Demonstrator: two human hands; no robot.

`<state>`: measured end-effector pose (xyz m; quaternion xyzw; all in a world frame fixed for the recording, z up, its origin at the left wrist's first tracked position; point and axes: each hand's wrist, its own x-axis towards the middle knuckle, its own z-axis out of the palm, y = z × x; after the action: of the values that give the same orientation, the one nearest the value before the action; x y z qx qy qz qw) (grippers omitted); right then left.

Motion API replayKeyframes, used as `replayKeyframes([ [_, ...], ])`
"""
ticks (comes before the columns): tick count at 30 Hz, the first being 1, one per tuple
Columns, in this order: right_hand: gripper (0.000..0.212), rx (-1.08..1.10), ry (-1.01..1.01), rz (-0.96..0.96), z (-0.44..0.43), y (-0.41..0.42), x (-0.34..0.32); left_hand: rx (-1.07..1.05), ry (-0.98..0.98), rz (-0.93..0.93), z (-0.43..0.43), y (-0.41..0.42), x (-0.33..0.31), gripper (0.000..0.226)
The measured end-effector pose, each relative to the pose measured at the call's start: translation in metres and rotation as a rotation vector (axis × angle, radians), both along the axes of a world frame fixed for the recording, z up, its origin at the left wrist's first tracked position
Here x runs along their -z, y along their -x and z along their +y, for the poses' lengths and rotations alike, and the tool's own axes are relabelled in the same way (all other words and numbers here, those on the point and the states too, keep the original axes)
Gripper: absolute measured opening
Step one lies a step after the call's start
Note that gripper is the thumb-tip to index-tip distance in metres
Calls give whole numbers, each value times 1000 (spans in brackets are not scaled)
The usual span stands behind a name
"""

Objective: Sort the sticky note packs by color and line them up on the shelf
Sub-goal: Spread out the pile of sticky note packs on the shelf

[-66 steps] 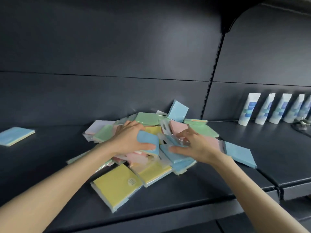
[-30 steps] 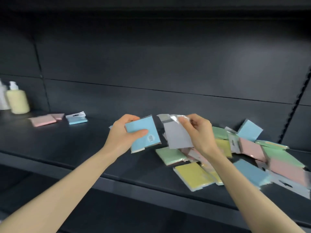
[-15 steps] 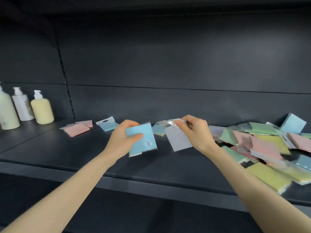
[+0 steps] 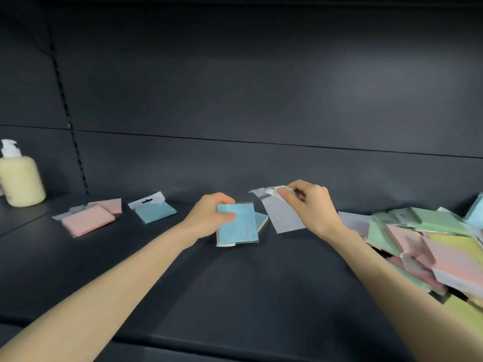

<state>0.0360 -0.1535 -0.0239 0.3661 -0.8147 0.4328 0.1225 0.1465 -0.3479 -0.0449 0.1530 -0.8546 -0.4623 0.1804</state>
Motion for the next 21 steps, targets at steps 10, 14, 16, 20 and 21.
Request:
replayKeyframes([
  [10, 26, -23, -16, -4, -27, 34, 7, 72, 248, -36, -18, 40, 14, 46],
  [14, 25, -105, 51, -49, -52, 28, -2, 103, 128, 73, -30, 35, 0, 53],
  [16, 25, -141, 81, -69, -70, 21, -6, 117, 24, 145, -39, 30, -6, 47],
  [20, 25, -198, 90, -93, -112, 0, -6, 78, -127, 238, -72, 10, -13, 40],
  [21, 25, -204, 82, -99, -124, -6, -5, 68, -113, 233, -84, 3, -14, 43],
])
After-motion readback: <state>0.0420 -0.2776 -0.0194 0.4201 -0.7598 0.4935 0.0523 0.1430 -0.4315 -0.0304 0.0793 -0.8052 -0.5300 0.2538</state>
